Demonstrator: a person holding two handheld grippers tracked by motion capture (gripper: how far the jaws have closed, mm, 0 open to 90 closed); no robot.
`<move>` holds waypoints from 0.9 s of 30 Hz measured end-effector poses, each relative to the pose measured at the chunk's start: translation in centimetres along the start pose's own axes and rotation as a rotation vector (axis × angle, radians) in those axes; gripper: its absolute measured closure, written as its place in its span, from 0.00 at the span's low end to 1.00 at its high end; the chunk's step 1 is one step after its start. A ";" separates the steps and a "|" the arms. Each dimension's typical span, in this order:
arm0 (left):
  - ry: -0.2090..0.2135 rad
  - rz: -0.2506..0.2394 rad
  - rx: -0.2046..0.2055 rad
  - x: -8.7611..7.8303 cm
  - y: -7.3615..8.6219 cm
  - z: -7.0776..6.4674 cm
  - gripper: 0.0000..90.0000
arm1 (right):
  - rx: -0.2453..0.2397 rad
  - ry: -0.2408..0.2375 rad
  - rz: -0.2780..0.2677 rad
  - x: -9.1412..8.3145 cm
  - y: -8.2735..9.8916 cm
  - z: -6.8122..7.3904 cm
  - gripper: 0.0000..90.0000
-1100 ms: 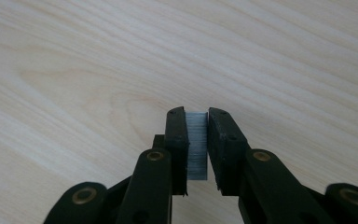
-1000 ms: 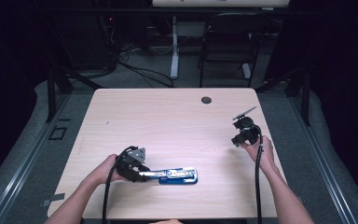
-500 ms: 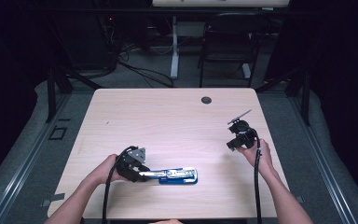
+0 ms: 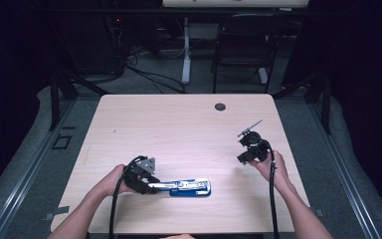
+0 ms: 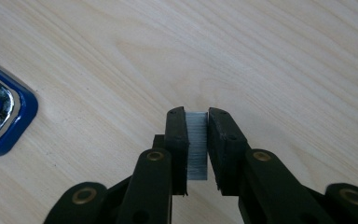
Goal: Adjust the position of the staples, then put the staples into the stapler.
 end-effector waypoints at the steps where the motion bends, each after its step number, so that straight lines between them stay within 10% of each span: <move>1: -0.002 0.002 0.001 0.0 0.0 0.0 0.70 | -0.006 -0.001 0.000 0.0 -0.1 0.1 0.87; 27: 0.013 0.005 0.017 0.0 0.1 0.0 0.70 | -0.189 -0.058 -0.018 -0.4 -1.0 4.6 0.87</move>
Point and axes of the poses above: each handheld gripper's, and its own axes: x roughly forward along the jaws, y roughly out of its underside, z roughly to its left, the point moved 8 cm from there along x, roughly forward along the jaws, and after that the axes turned 14 degrees about z, right-handed, at the moved point
